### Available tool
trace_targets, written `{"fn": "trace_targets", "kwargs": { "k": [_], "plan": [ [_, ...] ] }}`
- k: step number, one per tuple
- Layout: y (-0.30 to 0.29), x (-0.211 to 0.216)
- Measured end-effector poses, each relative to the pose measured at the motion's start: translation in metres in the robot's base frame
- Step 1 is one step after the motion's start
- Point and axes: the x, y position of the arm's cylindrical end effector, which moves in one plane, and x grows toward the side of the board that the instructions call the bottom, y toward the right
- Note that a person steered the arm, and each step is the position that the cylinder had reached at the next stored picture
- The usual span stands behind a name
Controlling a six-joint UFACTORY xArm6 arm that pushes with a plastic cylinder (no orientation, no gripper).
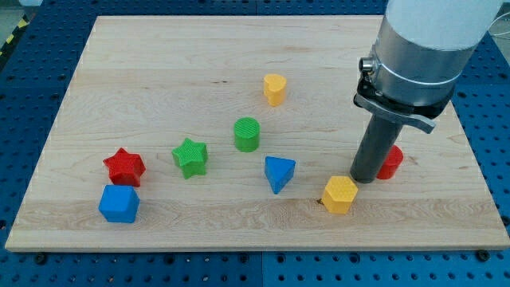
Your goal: Point at the yellow heart
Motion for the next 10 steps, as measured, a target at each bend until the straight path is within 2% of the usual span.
{"fn": "trace_targets", "kwargs": {
  "k": [1,2,5,6,7,8,9,10],
  "plan": [
    [0.022,0.007],
    [0.014,-0.007],
    [0.010,-0.126],
    [-0.006,-0.181],
    [-0.044,-0.218],
    [-0.099,-0.222],
    [-0.142,-0.195],
    [-0.158,-0.163]
  ]
}}
